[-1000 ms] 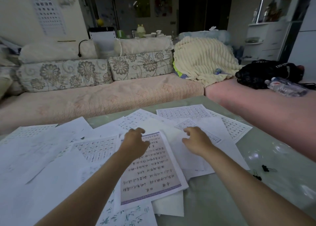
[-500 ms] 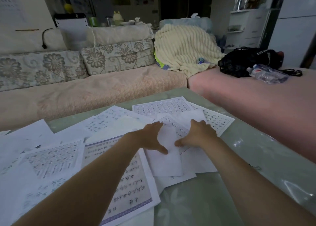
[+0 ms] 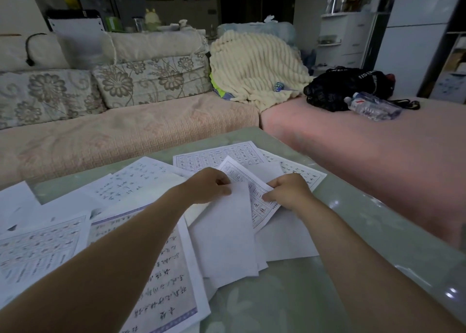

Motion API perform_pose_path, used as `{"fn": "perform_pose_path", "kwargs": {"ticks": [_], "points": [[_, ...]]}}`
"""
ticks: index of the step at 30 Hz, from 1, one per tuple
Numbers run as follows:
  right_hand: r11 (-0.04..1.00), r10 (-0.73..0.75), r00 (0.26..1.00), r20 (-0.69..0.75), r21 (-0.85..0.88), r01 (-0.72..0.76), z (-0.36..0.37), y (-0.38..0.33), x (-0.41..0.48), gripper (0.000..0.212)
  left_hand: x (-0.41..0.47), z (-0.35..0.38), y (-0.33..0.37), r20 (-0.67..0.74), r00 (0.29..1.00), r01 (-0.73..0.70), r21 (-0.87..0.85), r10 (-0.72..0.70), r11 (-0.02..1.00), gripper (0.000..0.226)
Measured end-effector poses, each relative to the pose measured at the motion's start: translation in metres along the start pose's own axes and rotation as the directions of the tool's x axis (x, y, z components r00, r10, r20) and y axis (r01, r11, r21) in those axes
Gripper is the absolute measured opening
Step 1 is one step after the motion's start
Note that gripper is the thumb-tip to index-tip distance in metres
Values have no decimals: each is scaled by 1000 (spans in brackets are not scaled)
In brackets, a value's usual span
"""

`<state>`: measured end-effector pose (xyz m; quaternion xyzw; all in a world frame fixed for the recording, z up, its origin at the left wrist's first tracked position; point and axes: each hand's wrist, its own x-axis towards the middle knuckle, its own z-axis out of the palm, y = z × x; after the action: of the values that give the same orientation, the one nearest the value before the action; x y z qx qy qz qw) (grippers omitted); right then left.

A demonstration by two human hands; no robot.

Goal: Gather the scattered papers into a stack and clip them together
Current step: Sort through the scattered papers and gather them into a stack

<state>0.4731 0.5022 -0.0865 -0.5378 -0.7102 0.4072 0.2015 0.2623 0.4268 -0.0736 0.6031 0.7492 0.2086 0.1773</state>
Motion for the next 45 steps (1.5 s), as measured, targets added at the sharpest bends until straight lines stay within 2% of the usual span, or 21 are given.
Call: {"fn": "perform_pose_path", "kwargs": {"ticks": [3, 7, 9, 12, 13, 15, 17, 18, 21, 22, 24, 26, 28, 29, 32, 34, 36, 39, 40, 42, 45], "points": [[975, 7, 1000, 9, 224, -9, -7, 6, -1, 26, 2, -3, 5, -210, 973, 51, -215, -97, 975, 9], [715, 109, 994, 3, 694, -81, -17, 9, -1, 20, 6, -11, 9, -378, 892, 83, -407, -250, 910, 15], [576, 146, 988, 57, 807, -132, -16, 10, -1, 22, 12, -12, 11, -397, 868, 126, -403, -297, 906, 19], [359, 53, 967, 249, 899, -251, -15, 10, -2, 59, 16, -9, 19, -337, 883, 259, -234, -328, 937, 22], [364, 1, 960, 281, 894, -262, -16, 8, -5, 59, 18, -7, 20, -318, 887, 282, -206, -336, 937, 23], [570, -59, 970, 234, 806, -159, -12, 7, -5, 26, 19, -3, 20, -301, 885, 306, -196, -354, 932, 23], [776, 1, 999, 53, 630, -34, -9, 8, -4, 40, 19, 1, 18, -291, 886, 300, -232, -360, 925, 15], [786, 32, 999, 8, 617, -30, -10, 9, -4, 45, 18, 2, 17, -268, 893, 277, -305, -361, 911, 15], [704, 43, 999, 17, 709, -42, -19, 15, -4, 38, 9, 1, 15, -126, 931, 218, -561, -342, 799, 70], [677, 41, 999, 20, 735, -42, -23, 15, -5, 35, 7, -1, 14, -108, 943, 201, -570, -315, 797, 73], [624, 60, 998, -13, 781, -27, -27, 15, -4, 26, 4, -4, 14, -136, 957, 143, -547, -255, 825, 48], [598, 94, 995, -21, 801, -39, -29, 16, -4, 20, 1, -5, 17, -210, 941, 92, -593, -264, 800, 24], [628, 86, 996, -12, 777, -45, -28, 17, -4, 25, 1, -4, 18, -242, 912, 79, -686, -330, 723, 17], [683, 86, 996, -26, 729, -40, -27, 18, -4, 23, 2, -3, 19, -236, 902, 92, -712, -361, 696, 19], [888, 83, 990, -118, 460, -20, -21, 23, -3, 12, 2, 4, 21, -195, 904, 172, -649, -380, 741, 29], [973, 82, 988, -134, 223, -51, -15, 22, -1, 22, -4, 9, 20, -141, 919, 226, -580, -369, 783, 38], [992, 117, 983, -144, 62, -109, -10, 21, 3, 36, -11, 14, 16, -151, 919, 268, -435, -363, 860, 46], [986, 150, 975, -164, 100, -135, -7, 11, 2, 22, -24, 20, 10, -246, 884, 333, -264, -397, 905, 42], [978, 160, 973, -167, 161, -133, -7, 6, 0, 10, -27, 23, 9, -263, 872, 344, -271, -413, 899, 38], [954, 185, 974, -130, 262, -146, -6, 1, -1, 21, -31, 28, 6, -286, 853, 354, -297, -436, 887, 33], [902, 241, 966, -93, 388, -188, -8, 2, 1, 13, -34, 30, 1, -287, 843, 360, -329, -455, 873, 35]]}}
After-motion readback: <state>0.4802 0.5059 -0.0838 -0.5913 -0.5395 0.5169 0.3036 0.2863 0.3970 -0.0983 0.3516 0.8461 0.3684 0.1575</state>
